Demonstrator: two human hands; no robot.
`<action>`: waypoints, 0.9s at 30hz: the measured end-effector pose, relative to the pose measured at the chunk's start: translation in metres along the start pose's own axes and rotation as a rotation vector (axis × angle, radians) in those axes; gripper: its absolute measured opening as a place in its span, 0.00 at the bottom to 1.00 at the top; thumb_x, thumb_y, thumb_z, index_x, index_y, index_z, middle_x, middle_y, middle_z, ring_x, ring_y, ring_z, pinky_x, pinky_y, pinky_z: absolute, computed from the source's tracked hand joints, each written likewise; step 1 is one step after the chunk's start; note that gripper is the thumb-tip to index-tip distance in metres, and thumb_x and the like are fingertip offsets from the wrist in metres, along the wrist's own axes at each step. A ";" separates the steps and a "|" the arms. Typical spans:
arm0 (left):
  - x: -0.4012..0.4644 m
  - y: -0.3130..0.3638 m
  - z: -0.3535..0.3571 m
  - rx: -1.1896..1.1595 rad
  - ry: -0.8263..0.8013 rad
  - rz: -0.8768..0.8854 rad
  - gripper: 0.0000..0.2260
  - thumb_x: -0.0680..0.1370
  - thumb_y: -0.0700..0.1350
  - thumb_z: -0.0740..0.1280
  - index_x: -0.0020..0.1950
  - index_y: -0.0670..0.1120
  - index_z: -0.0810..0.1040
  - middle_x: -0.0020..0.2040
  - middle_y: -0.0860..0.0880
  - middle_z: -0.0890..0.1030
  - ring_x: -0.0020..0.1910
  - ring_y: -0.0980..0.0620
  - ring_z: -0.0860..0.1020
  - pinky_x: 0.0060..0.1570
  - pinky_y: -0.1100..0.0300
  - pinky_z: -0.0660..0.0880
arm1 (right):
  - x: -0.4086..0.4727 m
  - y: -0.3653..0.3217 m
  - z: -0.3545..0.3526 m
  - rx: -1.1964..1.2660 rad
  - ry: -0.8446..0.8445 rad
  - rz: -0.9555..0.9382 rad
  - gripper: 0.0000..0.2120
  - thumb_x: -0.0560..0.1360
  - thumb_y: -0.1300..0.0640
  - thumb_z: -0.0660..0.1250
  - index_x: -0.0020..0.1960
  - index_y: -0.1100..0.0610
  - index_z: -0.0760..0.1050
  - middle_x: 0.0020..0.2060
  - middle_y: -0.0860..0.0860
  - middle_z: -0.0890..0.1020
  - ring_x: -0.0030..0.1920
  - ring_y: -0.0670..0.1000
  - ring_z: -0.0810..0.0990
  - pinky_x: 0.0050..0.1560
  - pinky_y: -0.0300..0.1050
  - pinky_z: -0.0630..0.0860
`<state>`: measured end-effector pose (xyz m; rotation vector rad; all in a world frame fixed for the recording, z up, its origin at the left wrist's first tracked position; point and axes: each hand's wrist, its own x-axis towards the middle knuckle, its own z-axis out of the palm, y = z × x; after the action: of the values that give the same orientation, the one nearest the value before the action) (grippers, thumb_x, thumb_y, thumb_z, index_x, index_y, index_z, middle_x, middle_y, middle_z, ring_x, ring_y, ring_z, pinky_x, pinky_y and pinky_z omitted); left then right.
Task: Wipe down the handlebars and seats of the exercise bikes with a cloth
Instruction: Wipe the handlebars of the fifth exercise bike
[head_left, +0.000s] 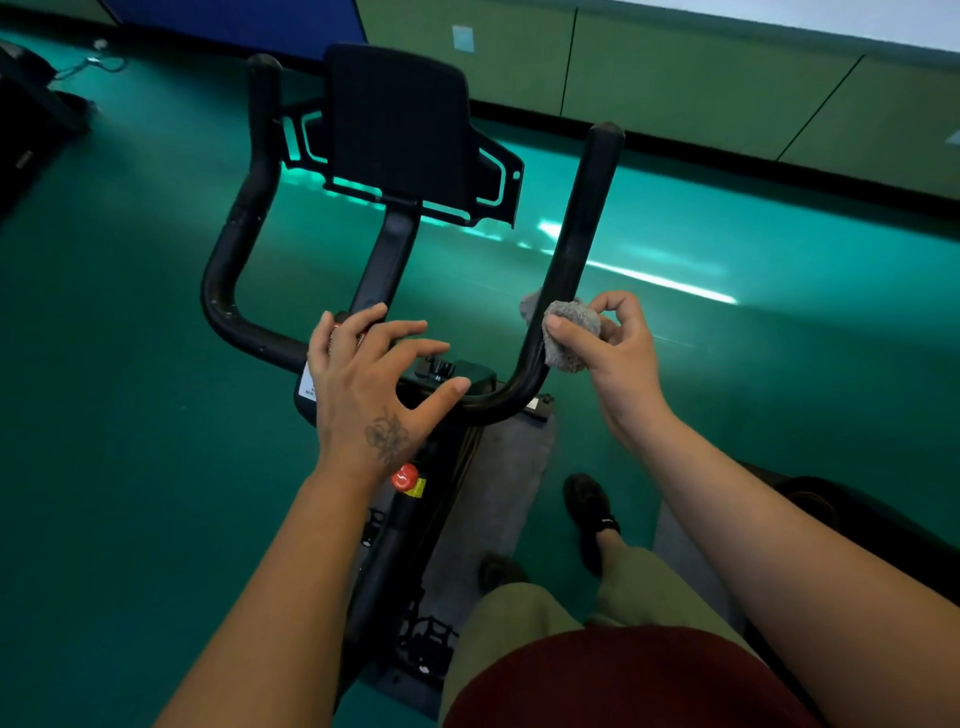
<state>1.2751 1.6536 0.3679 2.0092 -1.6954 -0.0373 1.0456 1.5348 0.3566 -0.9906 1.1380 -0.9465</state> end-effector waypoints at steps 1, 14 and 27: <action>0.000 -0.001 0.000 0.002 0.002 0.006 0.19 0.76 0.69 0.70 0.57 0.58 0.86 0.63 0.59 0.82 0.76 0.49 0.70 0.79 0.36 0.54 | -0.006 0.003 0.001 0.011 -0.006 0.003 0.20 0.72 0.61 0.80 0.49 0.51 0.69 0.42 0.53 0.83 0.39 0.51 0.82 0.37 0.42 0.78; -0.002 -0.005 -0.001 -0.016 -0.017 0.054 0.21 0.77 0.71 0.68 0.59 0.58 0.86 0.63 0.58 0.82 0.75 0.49 0.70 0.79 0.37 0.55 | -0.034 0.019 0.007 0.006 0.019 0.031 0.23 0.66 0.50 0.84 0.47 0.51 0.70 0.44 0.58 0.80 0.42 0.54 0.81 0.39 0.46 0.78; -0.003 -0.008 -0.003 0.000 -0.034 0.103 0.25 0.75 0.74 0.66 0.59 0.58 0.86 0.63 0.57 0.82 0.75 0.46 0.70 0.77 0.36 0.56 | -0.061 0.043 0.012 -0.094 -0.020 -0.050 0.22 0.69 0.59 0.84 0.45 0.53 0.70 0.36 0.48 0.76 0.35 0.46 0.73 0.35 0.40 0.73</action>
<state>1.2832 1.6587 0.3665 1.9288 -1.8179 -0.0366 1.0515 1.6067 0.3341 -1.1062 1.1539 -0.9277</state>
